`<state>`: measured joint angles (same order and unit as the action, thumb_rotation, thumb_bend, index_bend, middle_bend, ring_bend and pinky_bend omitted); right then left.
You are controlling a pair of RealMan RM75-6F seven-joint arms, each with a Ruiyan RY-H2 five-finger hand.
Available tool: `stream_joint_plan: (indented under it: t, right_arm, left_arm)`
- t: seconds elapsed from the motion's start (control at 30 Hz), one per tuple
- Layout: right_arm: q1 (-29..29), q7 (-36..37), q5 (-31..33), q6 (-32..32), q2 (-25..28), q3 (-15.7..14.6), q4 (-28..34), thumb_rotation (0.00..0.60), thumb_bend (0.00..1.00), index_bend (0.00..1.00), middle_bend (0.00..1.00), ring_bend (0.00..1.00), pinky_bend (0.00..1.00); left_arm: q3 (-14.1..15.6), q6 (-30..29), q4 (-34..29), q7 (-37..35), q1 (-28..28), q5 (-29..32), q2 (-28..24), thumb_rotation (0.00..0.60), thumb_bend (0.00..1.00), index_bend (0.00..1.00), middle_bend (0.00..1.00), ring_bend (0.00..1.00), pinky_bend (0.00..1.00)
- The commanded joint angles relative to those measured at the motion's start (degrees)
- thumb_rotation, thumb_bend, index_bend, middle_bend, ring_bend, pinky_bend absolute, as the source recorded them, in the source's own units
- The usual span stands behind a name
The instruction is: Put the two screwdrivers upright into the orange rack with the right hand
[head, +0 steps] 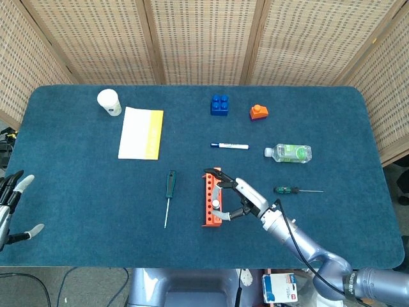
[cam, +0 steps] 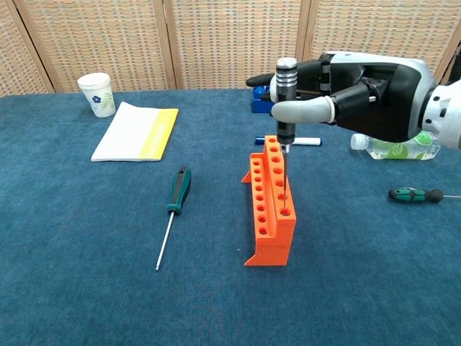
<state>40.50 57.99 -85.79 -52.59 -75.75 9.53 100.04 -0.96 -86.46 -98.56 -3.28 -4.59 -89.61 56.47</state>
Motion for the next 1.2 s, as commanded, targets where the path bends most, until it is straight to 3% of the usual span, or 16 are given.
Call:
stream_joint_plan:
  t: [0.03, 0.63, 1.2]
  right_arm:
    - [0.1, -0.1, 0.1, 0.1, -0.1, -0.1, -0.1, 0.600, 0.56, 0.67, 0.06, 0.00, 0.00]
    - [0.8, 1.1, -0.2, 0.2, -1.6, -1.1, -2.6, 0.600, 0.56, 0.67, 0.06, 0.00, 0.00]
    - [0.9, 8.0, -5.4, -1.8, -5.6, -5.2, -12.2, 0.600, 0.55, 0.68, 0.06, 0.00, 0.00]
  left_arm:
    - [0.0, 0.1, 0.0, 0.0, 0.0, 0.1, 0.0, 0.600, 0.00, 0.00, 0.00, 0.00, 0.00]
    - [-0.1, 0.0, -0.1, -0.3, 0.0, 0.2, -0.2, 0.600, 0.00, 0.00, 0.00, 0.00, 0.00]
    - [-0.1, 1.0, -0.3, 0.5, -0.4, 0.7, 0.0, 0.600, 0.00, 0.00, 0.00, 0.00, 0.00]
